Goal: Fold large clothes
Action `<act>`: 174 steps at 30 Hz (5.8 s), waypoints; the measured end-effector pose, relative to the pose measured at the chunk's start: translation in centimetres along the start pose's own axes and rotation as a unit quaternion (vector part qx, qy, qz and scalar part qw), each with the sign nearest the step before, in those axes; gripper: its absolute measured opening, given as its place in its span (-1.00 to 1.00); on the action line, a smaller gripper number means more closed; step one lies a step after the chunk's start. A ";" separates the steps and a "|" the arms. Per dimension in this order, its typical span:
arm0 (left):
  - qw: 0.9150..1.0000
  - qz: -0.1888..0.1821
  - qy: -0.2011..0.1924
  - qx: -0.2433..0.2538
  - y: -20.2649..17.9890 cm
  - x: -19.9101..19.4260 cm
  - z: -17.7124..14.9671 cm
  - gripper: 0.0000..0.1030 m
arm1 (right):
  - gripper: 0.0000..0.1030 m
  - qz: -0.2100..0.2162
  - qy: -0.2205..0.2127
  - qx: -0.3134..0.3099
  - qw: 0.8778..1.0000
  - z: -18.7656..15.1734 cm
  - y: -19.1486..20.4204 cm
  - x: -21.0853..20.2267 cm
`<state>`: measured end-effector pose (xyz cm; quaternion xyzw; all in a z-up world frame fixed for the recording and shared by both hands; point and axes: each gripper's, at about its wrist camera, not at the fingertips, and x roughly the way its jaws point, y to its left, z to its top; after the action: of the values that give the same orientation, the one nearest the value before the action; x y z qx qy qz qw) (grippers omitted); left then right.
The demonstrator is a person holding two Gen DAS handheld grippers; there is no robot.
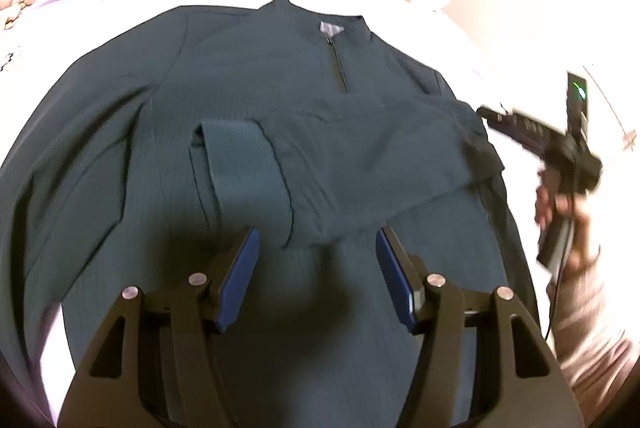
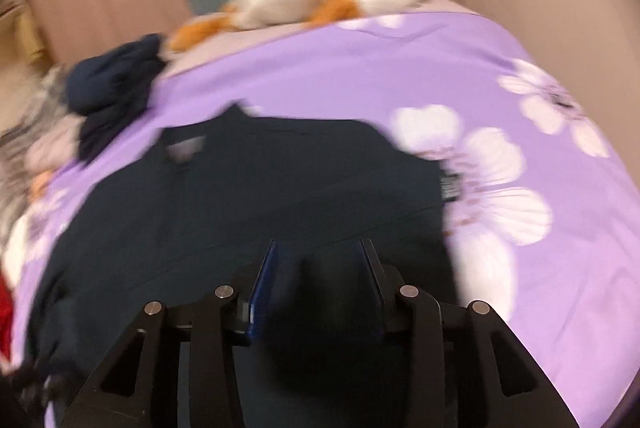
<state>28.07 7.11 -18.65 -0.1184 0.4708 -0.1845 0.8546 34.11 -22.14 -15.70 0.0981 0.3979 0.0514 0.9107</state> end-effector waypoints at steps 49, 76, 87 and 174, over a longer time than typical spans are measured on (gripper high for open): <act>0.915 0.056 -0.215 -0.337 17.7 -22.7 -23.5 0.97 | 0.32 0.276 0.063 -0.027 0.959 -14.4 17.3 -9.8; 0.911 0.024 -0.246 -0.331 24.8 -22.5 -26.1 0.97 | 0.32 0.264 0.134 -0.078 0.952 -17.1 22.7 -6.6; 0.911 0.022 -0.248 -0.328 25.5 -22.4 -24.9 0.97 | 0.32 0.268 0.139 -0.079 0.950 -17.3 23.1 -6.4; 0.978 0.037 -0.196 -0.061 -8.8 -16.0 7.1 -0.79 | 0.32 0.224 0.054 0.100 0.968 -14.8 2.3 -9.6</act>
<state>24.51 6.21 0.58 -0.1866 0.3087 -0.0974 0.9276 16.69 -19.50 -18.17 0.2720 0.4179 0.2196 0.8385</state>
